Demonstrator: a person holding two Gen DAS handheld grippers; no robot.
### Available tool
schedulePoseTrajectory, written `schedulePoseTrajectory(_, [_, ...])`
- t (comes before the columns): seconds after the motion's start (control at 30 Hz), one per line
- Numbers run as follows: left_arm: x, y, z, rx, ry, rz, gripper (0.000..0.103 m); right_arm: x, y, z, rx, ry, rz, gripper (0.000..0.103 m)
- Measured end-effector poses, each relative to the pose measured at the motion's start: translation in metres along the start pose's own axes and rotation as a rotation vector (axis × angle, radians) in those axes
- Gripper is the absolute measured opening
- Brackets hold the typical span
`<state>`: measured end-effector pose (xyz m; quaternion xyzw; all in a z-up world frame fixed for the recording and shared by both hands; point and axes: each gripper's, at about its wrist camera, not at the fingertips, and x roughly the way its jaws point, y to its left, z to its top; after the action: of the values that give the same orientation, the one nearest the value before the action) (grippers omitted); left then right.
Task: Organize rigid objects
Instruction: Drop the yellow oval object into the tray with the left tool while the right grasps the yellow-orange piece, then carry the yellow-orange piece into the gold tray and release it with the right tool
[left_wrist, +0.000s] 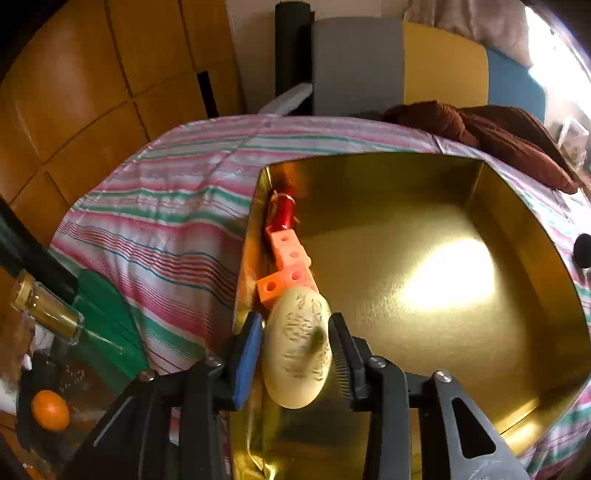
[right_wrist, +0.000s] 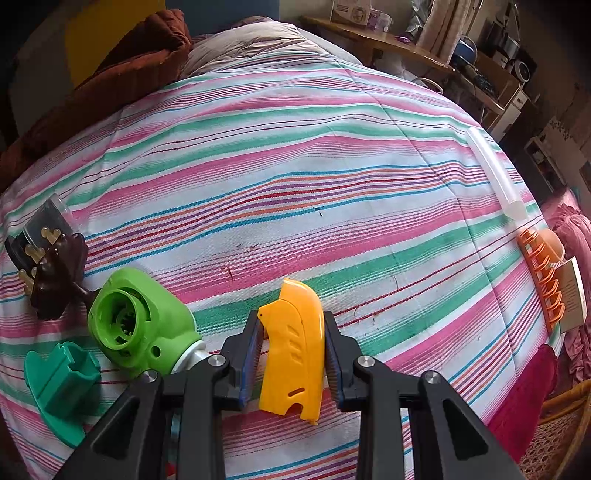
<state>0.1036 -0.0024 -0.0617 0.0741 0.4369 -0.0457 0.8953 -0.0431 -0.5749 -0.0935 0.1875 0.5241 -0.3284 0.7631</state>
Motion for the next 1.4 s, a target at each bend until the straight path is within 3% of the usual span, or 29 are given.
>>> schedulePoseTrajectory(0.37, [-0.04, -0.001, -0.019, -0.05, -0.077, 0.053, 0.039, -0.002, 0.002, -0.001, -0.009, -0.002, -0.008, 0.03])
schedulePoseTrajectory(0.7, [-0.065, -0.012, -0.028, -0.08, -0.107, 0.014, 0.045, -0.007, -0.008, -0.001, 0.066, -0.001, 0.028, 0.03])
schedulePoseTrajectory(1.0, [-0.069, -0.004, -0.034, -0.118, -0.105, -0.016, 0.05, -0.058, -0.013, 0.0, 0.106, -0.189, 0.143, 0.03])
schedulePoseTrajectory(1.23, [-0.069, 0.003, -0.036, -0.144, -0.105, -0.015, 0.05, -0.123, 0.044, 0.004, -0.041, -0.293, 0.351, 0.03])
schedulePoseTrajectory(1.4, [-0.072, 0.016, -0.039, -0.183, -0.115, -0.002, 0.051, -0.156, 0.13, -0.011, -0.24, -0.248, 0.568, 0.03])
